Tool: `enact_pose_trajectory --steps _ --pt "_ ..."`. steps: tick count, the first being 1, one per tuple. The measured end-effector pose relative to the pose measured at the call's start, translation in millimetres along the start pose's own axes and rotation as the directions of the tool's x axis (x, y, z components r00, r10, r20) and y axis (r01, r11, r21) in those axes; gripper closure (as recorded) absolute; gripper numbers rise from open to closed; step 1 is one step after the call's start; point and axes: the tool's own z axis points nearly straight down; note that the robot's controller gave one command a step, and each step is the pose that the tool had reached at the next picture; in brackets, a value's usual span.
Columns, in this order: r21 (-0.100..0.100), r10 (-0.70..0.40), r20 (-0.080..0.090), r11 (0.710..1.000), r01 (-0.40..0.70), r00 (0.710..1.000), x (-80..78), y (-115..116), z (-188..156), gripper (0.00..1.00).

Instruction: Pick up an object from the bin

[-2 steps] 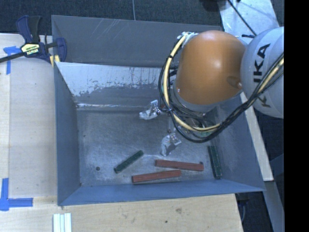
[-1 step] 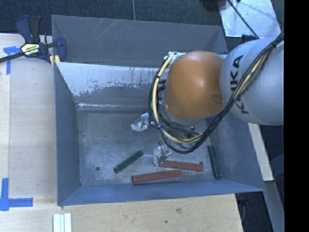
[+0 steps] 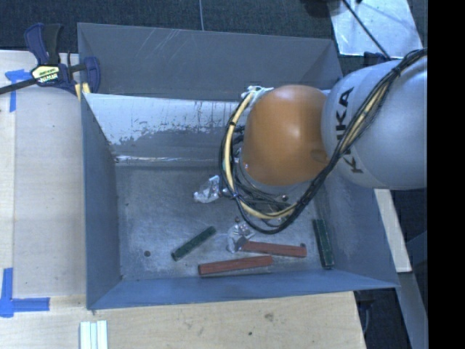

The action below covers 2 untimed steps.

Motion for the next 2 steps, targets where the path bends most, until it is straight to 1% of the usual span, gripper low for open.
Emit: enact_pose_trajectory --steps 1,2 --pt "-0.002 0.002 -0.010 1.000 -0.002 1.000 -1.1 -4 37 0.00" --pt "0.006 -0.109 0.029 0.994 0.109 0.994 -15.0 10 84 1.00"
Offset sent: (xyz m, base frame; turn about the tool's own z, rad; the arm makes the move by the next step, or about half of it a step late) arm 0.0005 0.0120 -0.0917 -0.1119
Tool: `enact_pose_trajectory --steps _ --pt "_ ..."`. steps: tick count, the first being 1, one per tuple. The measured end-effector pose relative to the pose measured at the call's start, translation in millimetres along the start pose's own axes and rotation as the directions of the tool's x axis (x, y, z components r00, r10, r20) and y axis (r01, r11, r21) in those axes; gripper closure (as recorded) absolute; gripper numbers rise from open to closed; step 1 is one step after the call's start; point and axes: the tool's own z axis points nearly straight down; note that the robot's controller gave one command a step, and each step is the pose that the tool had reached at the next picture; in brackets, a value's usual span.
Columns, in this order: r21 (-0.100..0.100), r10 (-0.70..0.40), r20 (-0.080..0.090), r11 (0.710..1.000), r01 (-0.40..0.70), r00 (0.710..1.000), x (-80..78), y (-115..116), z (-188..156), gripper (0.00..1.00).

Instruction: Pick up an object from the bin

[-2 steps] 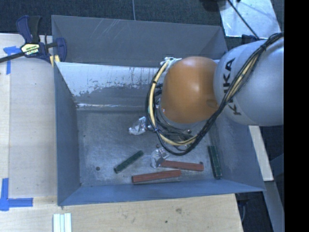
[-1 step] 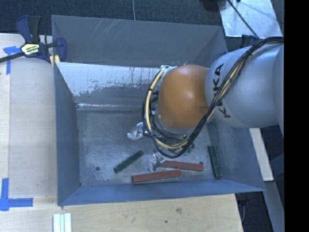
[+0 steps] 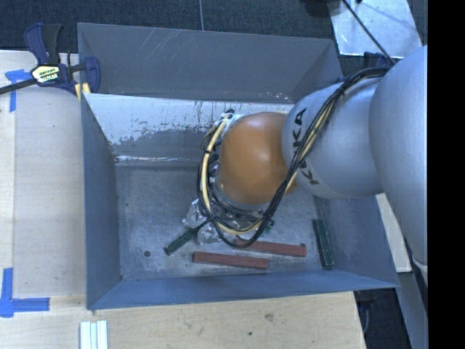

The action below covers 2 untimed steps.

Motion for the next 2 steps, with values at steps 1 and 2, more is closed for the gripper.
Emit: enact_pose_trajectory --steps 1,2 --pt "0.000 0.000 0.000 1.000 0.000 1.000 0.0 0 0 1.00" --pt "-0.013 -0.320 -0.025 0.947 0.320 0.947 -12.4 -15 -106 1.00"
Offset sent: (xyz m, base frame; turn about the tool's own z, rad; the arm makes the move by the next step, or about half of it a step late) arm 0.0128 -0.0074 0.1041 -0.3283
